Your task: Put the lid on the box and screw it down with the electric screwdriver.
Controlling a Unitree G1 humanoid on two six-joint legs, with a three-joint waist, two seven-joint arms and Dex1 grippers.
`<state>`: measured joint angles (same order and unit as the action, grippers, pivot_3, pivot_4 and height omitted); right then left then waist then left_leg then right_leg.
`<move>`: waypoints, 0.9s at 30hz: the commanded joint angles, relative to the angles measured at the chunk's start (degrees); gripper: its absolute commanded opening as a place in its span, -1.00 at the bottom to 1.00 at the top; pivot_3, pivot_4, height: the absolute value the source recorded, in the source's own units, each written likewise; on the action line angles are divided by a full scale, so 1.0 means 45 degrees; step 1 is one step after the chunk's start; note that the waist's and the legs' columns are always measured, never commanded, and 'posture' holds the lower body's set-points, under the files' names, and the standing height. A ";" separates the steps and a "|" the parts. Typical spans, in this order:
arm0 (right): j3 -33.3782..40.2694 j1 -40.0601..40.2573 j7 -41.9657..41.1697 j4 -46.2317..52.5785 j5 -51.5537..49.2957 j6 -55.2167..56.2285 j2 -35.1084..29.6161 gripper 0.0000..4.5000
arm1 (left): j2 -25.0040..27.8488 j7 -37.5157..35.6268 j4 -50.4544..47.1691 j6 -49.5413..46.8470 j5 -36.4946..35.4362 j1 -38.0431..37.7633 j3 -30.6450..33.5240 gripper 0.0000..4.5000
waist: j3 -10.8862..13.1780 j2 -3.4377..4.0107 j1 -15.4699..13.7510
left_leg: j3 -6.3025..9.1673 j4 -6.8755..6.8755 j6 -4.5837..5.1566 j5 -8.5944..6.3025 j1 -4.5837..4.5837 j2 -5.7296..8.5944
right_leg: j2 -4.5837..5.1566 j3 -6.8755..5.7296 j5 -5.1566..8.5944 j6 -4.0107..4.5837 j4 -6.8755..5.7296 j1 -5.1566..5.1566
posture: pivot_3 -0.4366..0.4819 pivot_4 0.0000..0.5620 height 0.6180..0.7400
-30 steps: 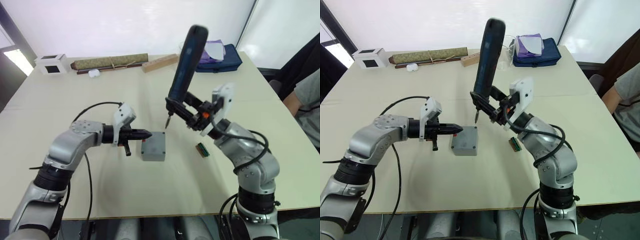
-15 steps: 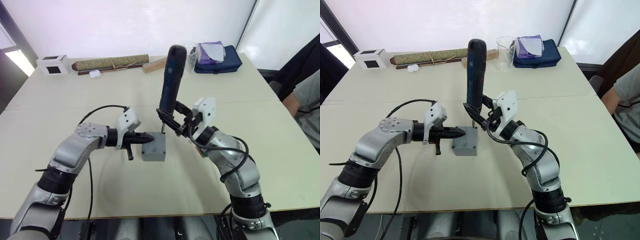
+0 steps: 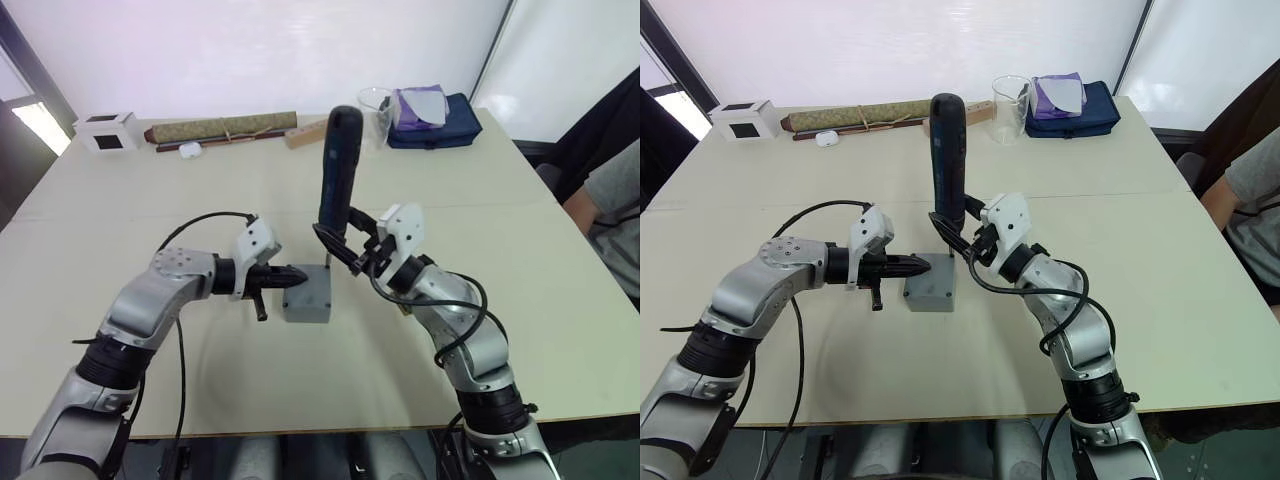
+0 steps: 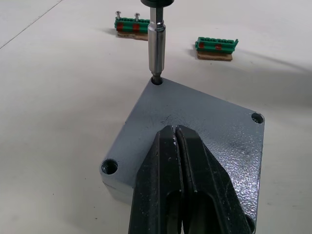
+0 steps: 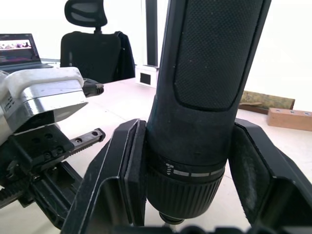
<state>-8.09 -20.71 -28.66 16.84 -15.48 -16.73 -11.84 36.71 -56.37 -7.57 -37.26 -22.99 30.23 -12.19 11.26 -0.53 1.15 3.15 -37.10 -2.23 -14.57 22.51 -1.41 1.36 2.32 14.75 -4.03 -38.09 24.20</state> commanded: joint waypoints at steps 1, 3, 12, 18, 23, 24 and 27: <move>-0.0193 0.0063 0.0019 0.0067 0.0219 0.0051 -0.0046 -0.08 | 0.0011 -0.0008 0.0092 -0.0154 0.0345 -0.0226 -0.0294 -1.00 | -0.0002 -0.0001 0.0001 | 0.0000 0.0000 0.0000 0.0000 -0.0001 0.0000 | 0.0000 0.0000 0.0000 0.0000 0.0000 -0.0001 | -0.05 -0.47 1.00; -0.0272 0.0198 -0.0006 0.0090 0.0242 -0.0112 -0.0123 -0.08 | 0.0009 0.0015 0.0029 -0.0185 0.0330 -0.0256 -0.0301 -1.00 | -0.0015 -0.0006 0.0000 | 0.0001 0.0000 0.0000 0.0000 -0.0003 0.0000 | 0.0000 0.0000 0.0000 0.0000 -0.0001 -0.0004 | -0.05 -0.47 1.00; -0.0884 0.0678 0.0116 -0.0287 0.0634 -0.1405 -0.0404 -0.08 | 0.0021 0.0112 -0.0292 -0.0332 0.0346 -0.0451 -0.0393 -1.00 | -0.0139 -0.0031 0.0000 | 0.0002 0.0010 0.0004 -0.0003 -0.0033 0.0000 | 0.0000 0.0000 0.0013 0.0003 0.0003 -0.0035 | -0.05 -0.47 1.00; -0.1371 0.0654 0.0240 -0.0936 0.1251 -0.1469 -0.0423 -0.08 | -0.0023 0.0049 -0.0224 -0.0305 0.0449 -0.0482 -0.0383 -1.00 | -0.0273 -0.0043 0.0006 | 0.0004 0.0023 0.0018 -0.0011 -0.0094 0.0000 | -0.0002 -0.0002 0.0038 0.0005 0.0019 -0.0099 | -0.05 -0.47 1.00; -0.1326 0.0843 0.0177 -0.0901 0.1282 -0.1398 -0.0449 -0.08 | -0.0098 0.0043 -0.0253 -0.0309 0.0552 -0.0516 -0.0416 -1.00 | -0.0305 -0.0054 0.0007 | -0.0001 0.0053 0.0069 -0.0047 -0.0248 -0.0001 | 0.0003 -0.0002 0.0126 0.0042 0.0047 -0.0249 | -0.05 -0.47 1.00; -0.1298 0.0876 0.0165 -0.0882 0.1264 -0.1395 -0.0453 -0.08 | -0.0118 0.0041 -0.0247 -0.0311 0.0576 -0.0504 -0.0421 -1.00 | -0.0311 -0.0055 0.0007 | -0.0001 0.0053 0.0069 -0.0047 -0.0249 -0.0001 | 0.0003 -0.0002 0.0126 0.0042 0.0047 -0.0249 | -0.05 -0.47 1.00; -0.1244 0.0970 0.0142 -0.0857 0.1247 -0.1352 -0.0483 -0.08 | -0.0175 0.0054 -0.0255 -0.0334 0.0624 -0.0484 -0.0439 -1.00 | -0.0337 -0.0064 0.0006 | -0.0001 0.0054 0.0069 -0.0047 -0.0248 -0.0001 | 0.0004 -0.0001 0.0126 0.0041 0.0047 -0.0249 | -0.05 -0.47 1.00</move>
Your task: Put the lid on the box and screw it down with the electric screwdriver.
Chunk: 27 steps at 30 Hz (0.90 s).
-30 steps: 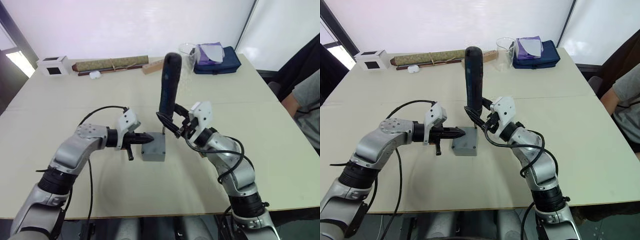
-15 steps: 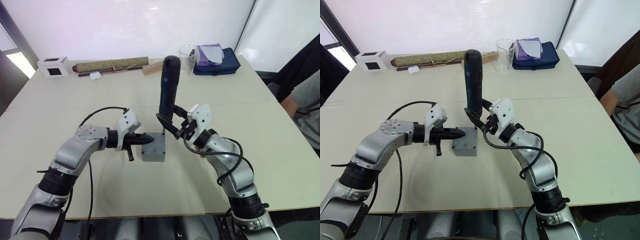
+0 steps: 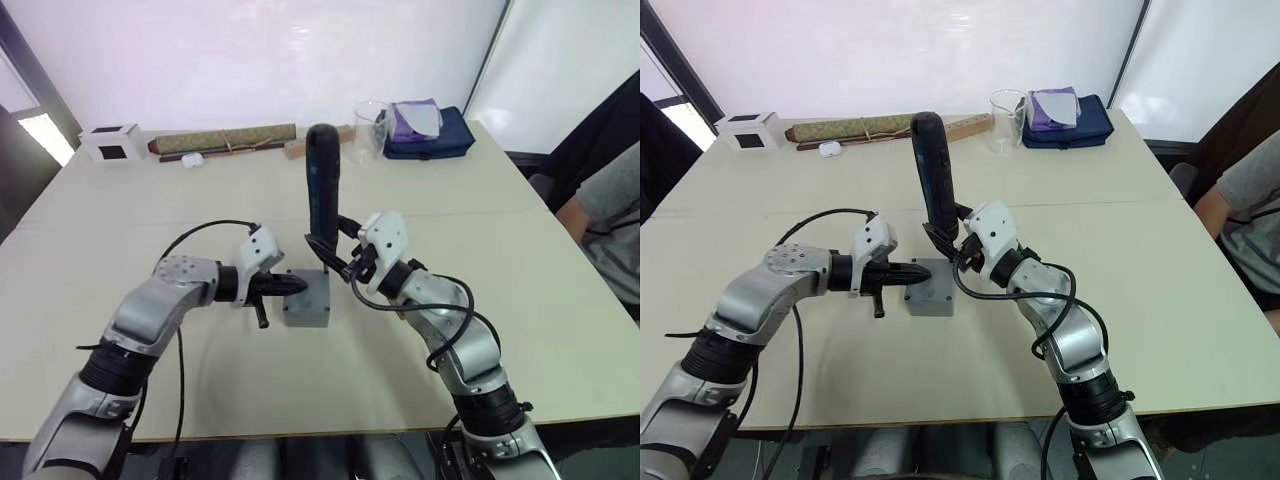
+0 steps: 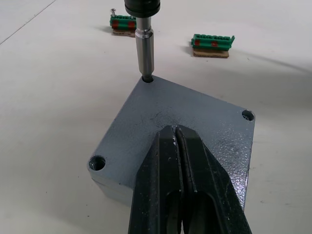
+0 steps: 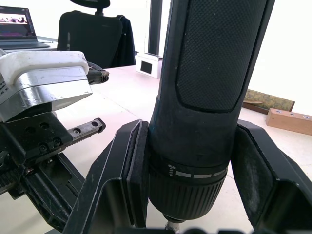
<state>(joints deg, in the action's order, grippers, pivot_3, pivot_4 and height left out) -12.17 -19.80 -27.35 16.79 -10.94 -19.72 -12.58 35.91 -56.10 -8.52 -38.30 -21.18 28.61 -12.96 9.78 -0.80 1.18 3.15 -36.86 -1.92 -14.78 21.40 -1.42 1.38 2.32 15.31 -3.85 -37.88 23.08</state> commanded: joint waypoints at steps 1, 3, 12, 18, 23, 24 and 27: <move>-0.0324 0.0774 -0.0156 -0.0855 0.0237 -0.0673 -0.0318 -0.08 | -0.0014 -0.0006 -0.0040 -0.0110 0.0234 -0.0110 -0.0277 -1.00 | -0.0014 -0.0007 -0.0001 | 0.0000 0.0000 0.0000 0.0000 0.0000 0.0000 | 0.0001 0.0000 0.0000 0.0000 0.0001 0.0000 | -0.05 -0.47 1.00; -0.0312 0.0794 -0.0131 -0.0838 0.0238 -0.0677 -0.0297 -0.08 | -0.0035 -0.0005 -0.0069 -0.0122 0.0254 -0.0120 -0.0287 -1.00 | -0.0019 -0.0011 -0.0001 | 0.0000 0.0002 0.0000 0.0000 -0.0001 0.0000 | 0.0000 0.0000 0.0001 0.0000 0.0001 0.0000 | -0.05 -0.47 1.00; -0.0391 0.0667 -0.0094 -0.0794 0.0253 -0.0676 -0.0167 -0.08 | -0.0094 -0.0002 -0.0004 -0.0113 0.0325 -0.0118 -0.0264 -1.00 | -0.0024 -0.0014 -0.0006 | 0.0000 0.0007 0.0000 -0.0001 -0.0001 0.0000 | 0.0004 0.0000 0.0007 -0.0006 0.0007 0.0000 | -0.05 -0.47 1.00; -0.0383 0.0548 -0.0166 -0.0728 0.0222 -0.0702 -0.0207 -0.08 | -0.0100 0.0052 -0.0070 -0.0121 0.0324 -0.0221 -0.0241 -1.00 | -0.0024 -0.0014 -0.0007 | 0.0000 0.0012 0.0000 -0.0001 0.0000 -0.0001 | 0.0006 0.0000 0.0018 -0.0018 0.0014 0.0000 | -0.05 -0.47 1.00; -0.0391 0.0255 -0.0320 -0.0470 0.0115 -0.0881 -0.0258 -0.08 | -0.0091 0.0156 -0.0247 -0.0181 0.0288 -0.0410 -0.0185 -1.00 | -0.0023 -0.0014 -0.0004 | 0.0001 0.0028 0.0000 -0.0001 0.0000 -0.0002 | 0.0007 0.0000 0.0027 -0.0029 0.0034 0.0001 | -0.05 -0.47 1.00; -0.0381 0.0151 -0.0345 -0.0340 0.0090 -0.0963 -0.0287 -0.08 | -0.0088 0.0176 -0.0279 -0.0194 0.0277 -0.0460 -0.0162 -1.00 | -0.0023 -0.0014 -0.0005 | 0.0001 0.0042 -0.0001 -0.0001 -0.0001 -0.0002 | 0.0007 0.0000 0.0027 -0.0028 0.0044 0.0000 | -0.05 -0.47 1.00; -0.0112 -0.0344 -0.0477 0.0424 -0.0225 -0.1468 -0.0443 -0.08 | -0.0104 0.0247 -0.0311 -0.0211 0.0249 -0.0584 -0.0107 -1.00 | -0.0023 -0.0013 -0.0019 | 0.0000 0.0091 -0.0001 0.0000 -0.0005 -0.0002 | 0.0009 0.0000 0.0019 -0.0014 0.0075 0.0003 | -0.05 -0.47 1.00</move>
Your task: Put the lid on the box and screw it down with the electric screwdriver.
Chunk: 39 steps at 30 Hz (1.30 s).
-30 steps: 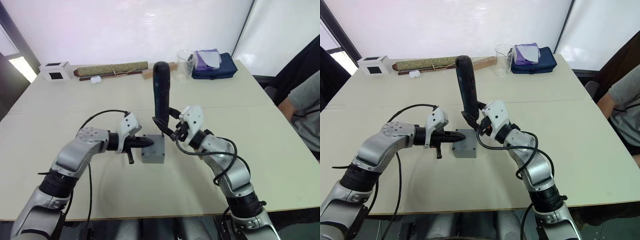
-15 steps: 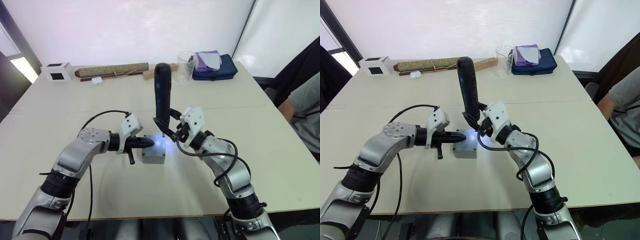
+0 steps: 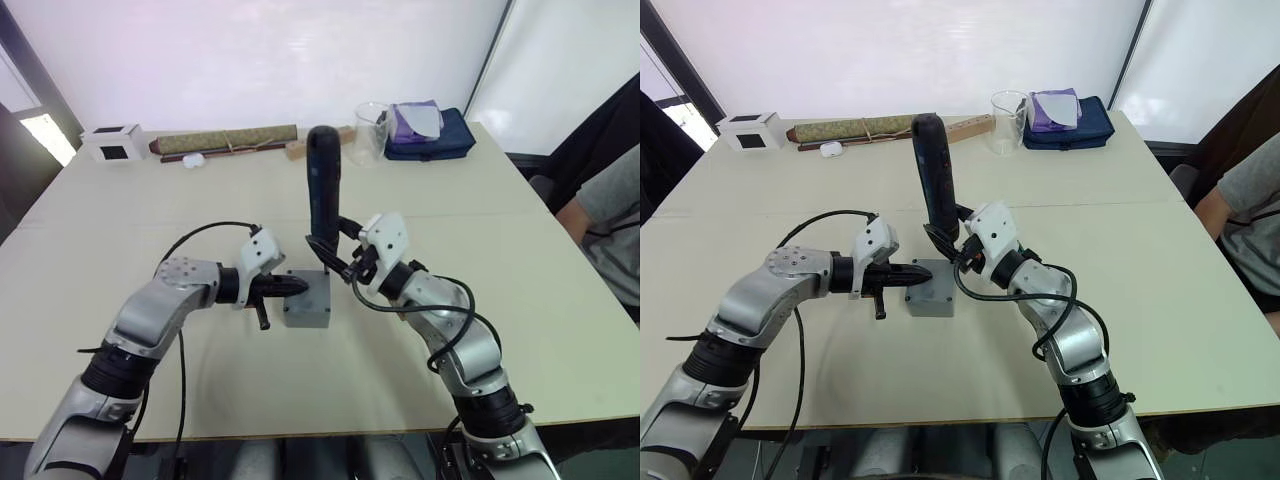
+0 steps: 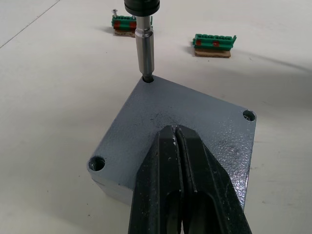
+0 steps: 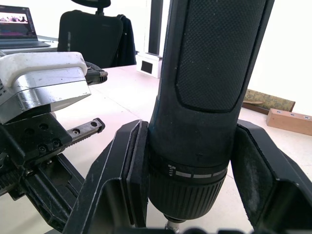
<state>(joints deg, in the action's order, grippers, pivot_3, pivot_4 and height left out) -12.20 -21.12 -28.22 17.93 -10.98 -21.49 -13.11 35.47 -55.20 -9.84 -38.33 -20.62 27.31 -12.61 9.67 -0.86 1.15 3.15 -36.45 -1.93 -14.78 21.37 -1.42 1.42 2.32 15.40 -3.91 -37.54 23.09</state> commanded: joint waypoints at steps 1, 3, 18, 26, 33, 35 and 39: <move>0.0113 -0.0261 -0.0356 0.0515 -0.0506 -0.1405 -0.0384 -0.08 | -0.0028 0.0083 -0.0020 -0.0208 0.0113 -0.0331 -0.0176 -1.00 | 0.0001 0.0001 -0.0017 | 0.0001 0.0007 0.0000 0.0000 0.0000 0.0000 | 0.0001 -0.0001 -0.0004 0.0006 0.0003 0.0001 | -0.05 -0.47 1.00; 0.1008 -0.1080 -0.0340 0.1377 -0.1588 -0.2554 -0.0479 -0.08 | -0.0139 0.0173 0.0028 -0.0265 -0.0012 -0.0427 -0.0056 -1.00 | 0.0004 0.0002 -0.0029 | 0.0000 0.0029 -0.0001 0.0001 0.0003 0.0001 | 0.0003 -0.0002 -0.0011 0.0017 0.0019 0.0009 | -0.05 -0.47 1.00; 0.6557 -0.8174 0.0188 -0.1293 -0.6730 -1.4055 -0.6522 -0.08 | -0.0494 -0.0225 -0.0215 -0.1517 -0.3072 0.0666 0.2986 -1.00 | 0.0210 0.0030 -0.0144 | 0.0062 0.0056 0.0001 0.0004 0.0178 -0.0004 | 0.0012 -0.0070 -0.0039 0.0033 0.0069 0.0144 | -0.05 -0.47 1.00; 0.4029 -0.4916 -0.1924 -0.4465 -0.7298 -1.5780 -1.1314 -0.08 | 0.1247 -0.2322 -0.2595 -0.1448 -0.3211 0.1342 0.1230 -1.00 | 0.0294 0.0143 0.0057 | -0.0011 0.0053 0.0003 0.0004 0.0422 0.0095 | 0.0104 -0.0011 -0.0054 -0.0032 0.0089 0.0379 | -0.05 -0.47 1.00; 0.1848 -0.4432 -0.2893 -0.6095 -0.6017 -1.4664 -1.1808 -0.08 | 0.0945 -0.2121 -0.2604 -0.0923 -0.2613 0.1576 0.0378 -1.00 | 0.0317 0.0148 0.0313 | 0.0033 0.0049 0.0012 0.0004 0.0418 0.0087 | 0.0017 0.0050 -0.0063 -0.0044 0.0011 0.0457 | -0.05 -0.47 1.00; 0.1317 -0.4553 -0.3194 -0.6499 -0.5603 -1.4150 -1.1791 -0.08 | 0.0881 -0.1964 -0.2613 -0.0914 -0.2544 0.1423 0.0336 -1.00 | 0.0319 0.0148 0.0317 | 0.0028 0.0035 0.0006 0.0008 0.0419 0.0089 | 0.0020 0.0057 -0.0077 -0.0060 0.0011 0.0454 | -0.05 -0.47 1.00; 0.0426 -0.4446 -0.3877 -0.6651 -0.4971 -1.3408 -1.2073 -0.08 | 0.0892 -0.1764 -0.2742 -0.0965 -0.2510 0.1185 0.0316 -1.00 | 0.0320 0.0150 0.0313 | 0.0017 -0.0014 0.0002 0.0010 0.0430 0.0091 | 0.0019 0.0070 -0.0095 -0.0081 0.0009 0.0449 | -0.05 -0.47 1.00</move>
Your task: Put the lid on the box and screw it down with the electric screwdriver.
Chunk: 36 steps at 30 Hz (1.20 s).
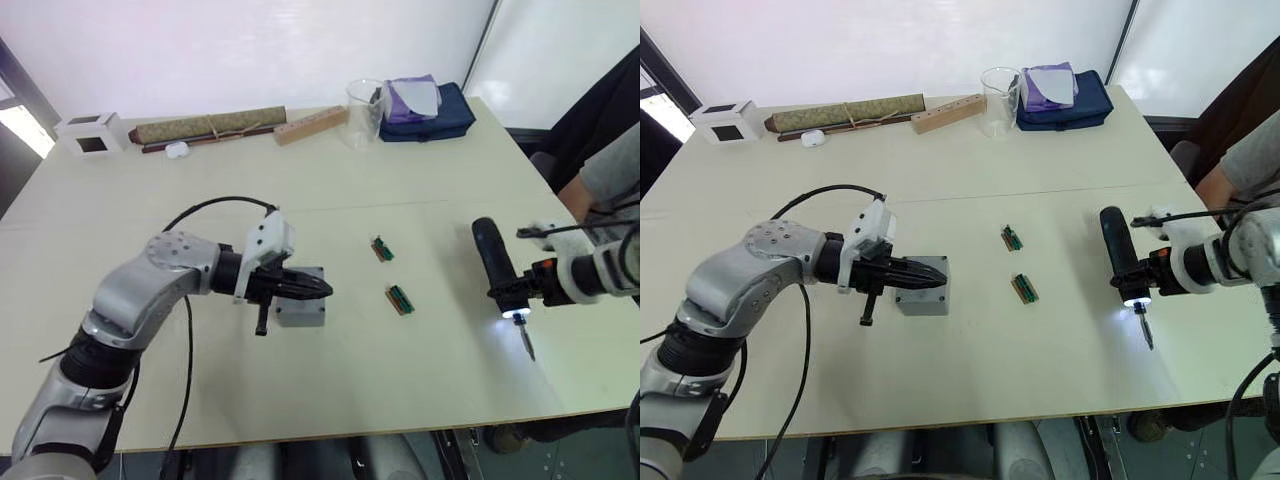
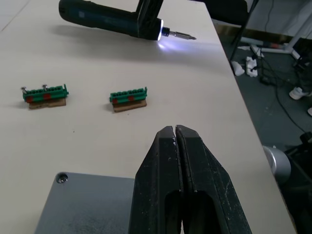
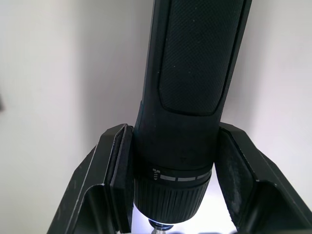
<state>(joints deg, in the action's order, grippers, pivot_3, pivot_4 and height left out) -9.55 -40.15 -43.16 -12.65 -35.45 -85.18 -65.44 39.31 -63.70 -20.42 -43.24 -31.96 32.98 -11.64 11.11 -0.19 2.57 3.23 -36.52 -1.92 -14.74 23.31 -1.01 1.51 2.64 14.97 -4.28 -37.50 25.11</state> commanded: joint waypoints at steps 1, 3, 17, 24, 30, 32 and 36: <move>-0.0286 -0.0200 -0.0679 0.0089 0.0641 0.0920 -0.0470 0.13 | 0.0042 0.0165 -0.0391 0.0116 0.0014 -0.0104 0.0112 -1.00 | 0.0000 -0.0001 -0.0008 | 0.0002 -0.0009 0.0000 0.0000 0.0000 -0.0001 | -0.0001 0.0000 0.0001 -0.0001 0.0000 -0.0006 | -0.05 -0.47 1.00; -0.0450 -0.0180 -0.0864 0.0066 0.0979 0.1276 -0.0520 0.47 | 0.0099 0.0216 -0.0262 0.0165 0.0076 -0.0154 0.0198 -1.00 | 0.0001 -0.0002 -0.0027 | 0.0002 -0.0028 -0.0001 0.0000 0.0009 -0.0001 | 0.0002 0.0000 0.0001 -0.0001 0.0001 -0.0008 | -0.05 -0.47 1.00; 0.1011 -0.1102 -0.0607 0.1908 0.2733 0.4029 -0.0750 0.96 | 0.0419 0.0324 0.2619 0.0724 0.0217 0.0607 0.1515 -1.00 | 0.0002 0.0002 -0.0014 | 0.0006 -0.0110 0.0002 -0.0002 0.0010 0.0001 | 0.0007 -0.0005 -0.0013 -0.0025 -0.0008 -0.0049 | -0.05 -0.47 1.00; 0.2626 0.0410 -0.1013 0.5731 0.2291 0.6223 -0.0265 0.96 | 0.0626 0.0933 0.4595 0.1893 0.1333 0.0677 0.2078 -1.00 | 0.0000 -0.0007 -0.0055 | 0.0011 -0.0111 0.0002 -0.0003 0.0009 0.0001 | 0.0013 -0.0014 -0.0011 -0.0028 -0.0008 -0.0056 | -0.05 -0.47 1.00; 0.2583 0.2495 -0.1115 0.9754 0.0198 0.6023 0.1874 0.96 | 0.1053 0.0727 0.4881 0.2621 0.2406 -0.0073 0.1489 -1.00 | -0.0011 -0.0027 -0.0118 | 0.0010 -0.0131 0.0001 -0.0003 0.0011 0.0004 | 0.0023 -0.0012 -0.0023 -0.0043 -0.0010 -0.0066 | -0.05 -0.47 1.00; 0.1444 0.3339 -0.0572 1.1099 -0.0139 0.5819 0.3207 0.96 | 0.1277 0.0599 0.4479 0.2767 0.2878 -0.0794 0.0932 -1.00 | -0.0034 -0.0057 -0.0006 | 0.0033 -0.0116 0.0011 -0.0008 -0.0021 -0.0005 | 0.0005 -0.0014 -0.0022 -0.0040 -0.0014 -0.0093 | -0.05 -0.47 1.00; 0.0051 0.3611 0.0094 1.1201 0.0404 0.5772 0.4422 0.96 | 0.0885 0.0912 0.4049 0.2452 0.2811 -0.1328 0.0835 -1.00 | -0.0007 -0.0064 -0.0111 | 0.0046 -0.0148 0.0016 -0.0012 -0.0007 0.0012 | 0.0029 -0.0017 -0.0023 -0.0041 -0.0053 -0.0086 | -0.05 -0.47 1.00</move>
<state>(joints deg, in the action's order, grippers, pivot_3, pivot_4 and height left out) -9.87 -22.59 -44.13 36.30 -34.64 -59.75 -45.51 42.83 -59.85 0.48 -32.34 -19.59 26.39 -8.79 11.08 -0.48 2.07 3.43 -37.27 -1.89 -14.77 23.31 -0.92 1.69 2.56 14.86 -4.47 -37.76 24.72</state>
